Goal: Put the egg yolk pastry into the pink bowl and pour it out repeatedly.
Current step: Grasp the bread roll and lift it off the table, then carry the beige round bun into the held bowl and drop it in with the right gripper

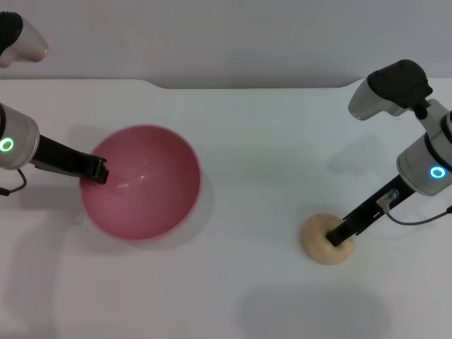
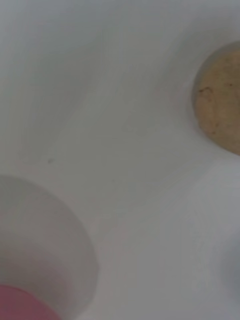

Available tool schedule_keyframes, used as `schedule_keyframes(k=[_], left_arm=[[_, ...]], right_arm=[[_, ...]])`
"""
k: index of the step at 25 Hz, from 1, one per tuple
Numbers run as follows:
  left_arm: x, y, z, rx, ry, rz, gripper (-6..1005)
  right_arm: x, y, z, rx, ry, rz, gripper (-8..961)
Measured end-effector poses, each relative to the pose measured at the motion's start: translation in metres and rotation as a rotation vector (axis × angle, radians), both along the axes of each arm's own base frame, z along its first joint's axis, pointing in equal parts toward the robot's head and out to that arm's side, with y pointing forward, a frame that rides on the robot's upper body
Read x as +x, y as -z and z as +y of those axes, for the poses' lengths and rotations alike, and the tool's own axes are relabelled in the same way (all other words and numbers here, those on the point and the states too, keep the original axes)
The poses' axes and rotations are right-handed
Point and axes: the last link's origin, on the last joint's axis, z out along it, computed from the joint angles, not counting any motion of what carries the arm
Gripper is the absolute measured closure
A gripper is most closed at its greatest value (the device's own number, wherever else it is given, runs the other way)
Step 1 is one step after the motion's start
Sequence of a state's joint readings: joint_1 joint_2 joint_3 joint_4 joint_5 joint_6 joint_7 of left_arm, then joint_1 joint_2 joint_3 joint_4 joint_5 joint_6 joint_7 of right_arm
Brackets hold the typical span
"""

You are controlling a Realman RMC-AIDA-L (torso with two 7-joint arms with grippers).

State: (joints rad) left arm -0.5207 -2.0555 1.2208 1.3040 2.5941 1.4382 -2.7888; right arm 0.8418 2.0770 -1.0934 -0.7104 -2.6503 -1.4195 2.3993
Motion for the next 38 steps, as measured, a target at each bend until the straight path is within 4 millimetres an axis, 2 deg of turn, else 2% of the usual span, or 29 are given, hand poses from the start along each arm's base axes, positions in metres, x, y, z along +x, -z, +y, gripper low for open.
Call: schedule_keyframes(k=[4, 12, 20, 23, 28, 32, 38], left_arm=[[0.001, 0.001, 0.0, -0.005, 0.004, 0.005, 999], [0.001, 0.004, 0.001, -0.023, -0.002, 0.005, 999], [0.006, 0.008, 0.004, -0.043, 0.007, 0.007, 1000], [0.011, 0.015, 0.006, -0.084, 0.008, 0.011, 1000], [0.029, 0.036, 0.004, -0.201, 0.049, 0.056, 1000], [0.046, 0.045, 0.008, -0.223, 0.086, 0.058, 999], [0.064, 0.057, 0.011, -0.234, 0.128, 0.06, 999]], right_arm=[[0.0, -0.004, 0.002, 0.014, -0.02, 0.001, 582], [-0.002, -0.013, 0.002, 0.043, -0.066, 0.075, 698], [-0.014, -0.037, 0.004, 0.063, -0.097, 0.137, 753], [-0.033, -0.056, 0.007, 0.085, -0.149, 0.188, 769], [-0.08, -0.081, 0.007, 0.156, -0.308, 0.386, 804], [-0.108, -0.074, -0.002, 0.067, -0.454, 0.457, 834], [-0.125, -0.035, -0.01, -0.083, -0.525, 0.397, 875]])
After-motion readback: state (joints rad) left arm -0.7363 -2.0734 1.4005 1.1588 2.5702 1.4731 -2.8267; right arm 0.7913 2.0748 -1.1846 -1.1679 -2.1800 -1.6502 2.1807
